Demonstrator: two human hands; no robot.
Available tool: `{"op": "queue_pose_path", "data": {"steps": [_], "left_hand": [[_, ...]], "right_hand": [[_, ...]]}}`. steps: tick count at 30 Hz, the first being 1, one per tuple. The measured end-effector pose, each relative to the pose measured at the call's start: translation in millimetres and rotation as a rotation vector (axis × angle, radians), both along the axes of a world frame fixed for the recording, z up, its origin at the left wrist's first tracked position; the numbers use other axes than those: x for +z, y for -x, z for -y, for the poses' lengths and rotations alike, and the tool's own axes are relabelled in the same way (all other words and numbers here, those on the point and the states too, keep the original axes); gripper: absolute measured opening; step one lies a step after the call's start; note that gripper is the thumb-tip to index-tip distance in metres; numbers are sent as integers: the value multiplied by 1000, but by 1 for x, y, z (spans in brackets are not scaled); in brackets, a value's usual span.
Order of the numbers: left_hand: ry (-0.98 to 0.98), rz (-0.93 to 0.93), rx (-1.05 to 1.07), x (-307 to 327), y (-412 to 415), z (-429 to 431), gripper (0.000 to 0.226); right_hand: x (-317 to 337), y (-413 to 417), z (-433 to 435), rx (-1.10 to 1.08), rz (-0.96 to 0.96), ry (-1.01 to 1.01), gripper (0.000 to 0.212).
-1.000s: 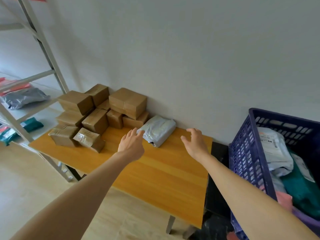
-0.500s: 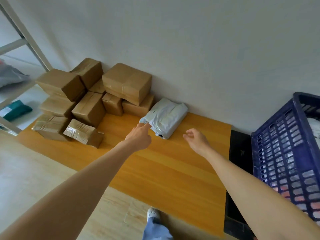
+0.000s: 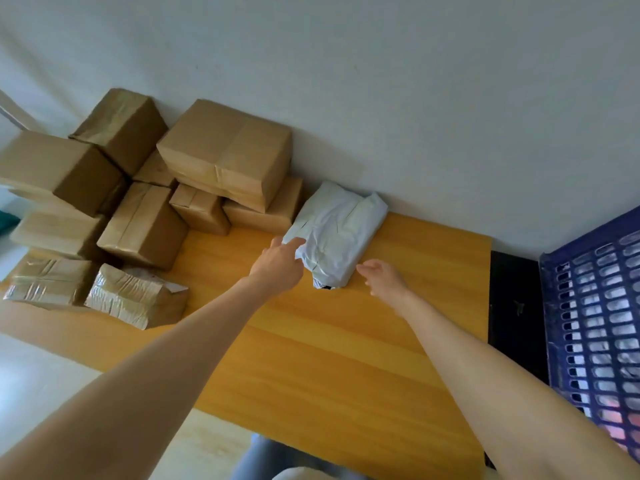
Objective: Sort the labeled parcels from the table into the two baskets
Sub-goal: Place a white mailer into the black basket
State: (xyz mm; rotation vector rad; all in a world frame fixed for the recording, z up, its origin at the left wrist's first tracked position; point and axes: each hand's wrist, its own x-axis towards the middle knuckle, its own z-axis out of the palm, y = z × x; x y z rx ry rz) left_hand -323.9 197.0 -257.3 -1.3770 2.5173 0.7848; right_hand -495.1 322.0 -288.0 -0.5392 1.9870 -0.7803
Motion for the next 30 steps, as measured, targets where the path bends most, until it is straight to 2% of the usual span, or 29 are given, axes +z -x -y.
{"op": "queue_pose_path", "data": {"steps": [4, 6, 14, 18, 21, 23, 26, 30], "left_hand": [[-35, -8, -13, -17, 4, 18, 53], [-65, -8, -42, -24, 7, 24, 54], [-144, -28, -88, -39, 15, 53, 67], [-136, -23, -104, -41, 14, 55, 77], [-141, -31, -130, -41, 11, 56, 80], [-135, -44, -148, -41, 8, 57, 80], [-148, -80, -181, -37, 5, 58, 83], [-139, -118, -239, -27, 5, 56, 87]], "right_hand": [[-8, -3, 13, -173, 186, 17, 57], [-11, -4, 17, -240, 253, 28, 56], [-22, -12, 33, -479, 383, 50, 14], [-22, -19, 35, -651, 531, 114, 6], [-21, -24, 33, -683, 544, 140, 2], [-19, -27, 32, -656, 503, 151, 11], [-13, -33, 30, -691, 425, 169, 37], [-1, -38, 22, -803, 400, 225, 32]]}}
